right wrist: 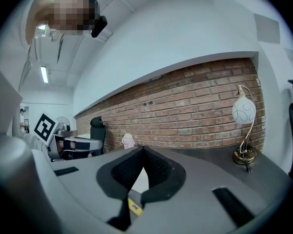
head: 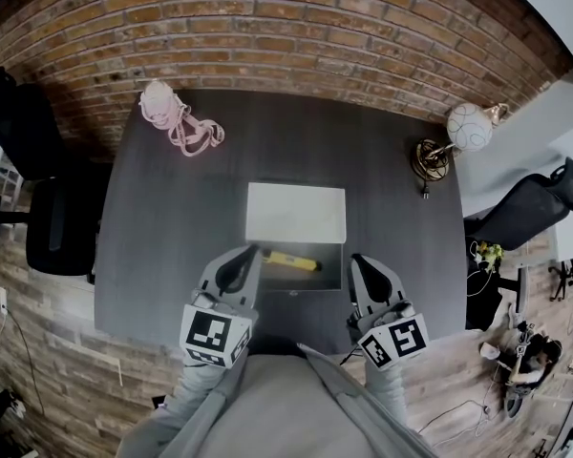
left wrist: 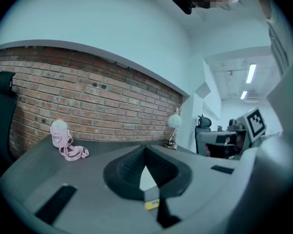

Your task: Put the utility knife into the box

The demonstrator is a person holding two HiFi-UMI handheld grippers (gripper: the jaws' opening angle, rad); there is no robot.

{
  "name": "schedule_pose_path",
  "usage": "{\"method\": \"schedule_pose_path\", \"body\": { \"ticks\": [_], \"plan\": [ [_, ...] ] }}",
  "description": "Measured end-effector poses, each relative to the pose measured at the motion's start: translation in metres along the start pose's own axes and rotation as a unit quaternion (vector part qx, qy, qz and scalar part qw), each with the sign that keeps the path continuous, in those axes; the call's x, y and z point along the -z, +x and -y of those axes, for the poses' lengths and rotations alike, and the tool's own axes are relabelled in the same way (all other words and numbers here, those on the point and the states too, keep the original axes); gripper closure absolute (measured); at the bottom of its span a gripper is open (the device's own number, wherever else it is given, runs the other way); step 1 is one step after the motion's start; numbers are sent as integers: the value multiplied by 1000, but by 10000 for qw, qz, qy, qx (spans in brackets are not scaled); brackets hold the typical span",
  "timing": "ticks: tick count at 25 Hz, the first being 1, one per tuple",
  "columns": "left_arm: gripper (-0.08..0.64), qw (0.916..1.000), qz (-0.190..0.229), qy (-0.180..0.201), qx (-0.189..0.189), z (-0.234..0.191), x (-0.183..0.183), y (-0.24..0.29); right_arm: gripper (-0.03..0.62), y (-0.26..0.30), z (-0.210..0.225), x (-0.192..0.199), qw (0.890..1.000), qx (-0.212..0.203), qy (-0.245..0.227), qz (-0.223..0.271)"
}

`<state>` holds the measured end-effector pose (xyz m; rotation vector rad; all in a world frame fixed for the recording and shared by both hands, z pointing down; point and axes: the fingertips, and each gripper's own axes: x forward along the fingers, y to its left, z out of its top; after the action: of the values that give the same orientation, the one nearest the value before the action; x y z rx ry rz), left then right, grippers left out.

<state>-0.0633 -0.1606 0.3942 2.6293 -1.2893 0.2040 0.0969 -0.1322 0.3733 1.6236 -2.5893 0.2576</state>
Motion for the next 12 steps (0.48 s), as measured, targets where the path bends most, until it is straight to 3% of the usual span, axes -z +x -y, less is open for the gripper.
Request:
{"method": "schedule_pose_path", "body": {
  "ticks": [12],
  "plan": [
    [540, 10000, -64, 9, 52, -5, 3, 3, 575, 6, -1, 5, 9999, 1, -55, -114]
  ]
}}
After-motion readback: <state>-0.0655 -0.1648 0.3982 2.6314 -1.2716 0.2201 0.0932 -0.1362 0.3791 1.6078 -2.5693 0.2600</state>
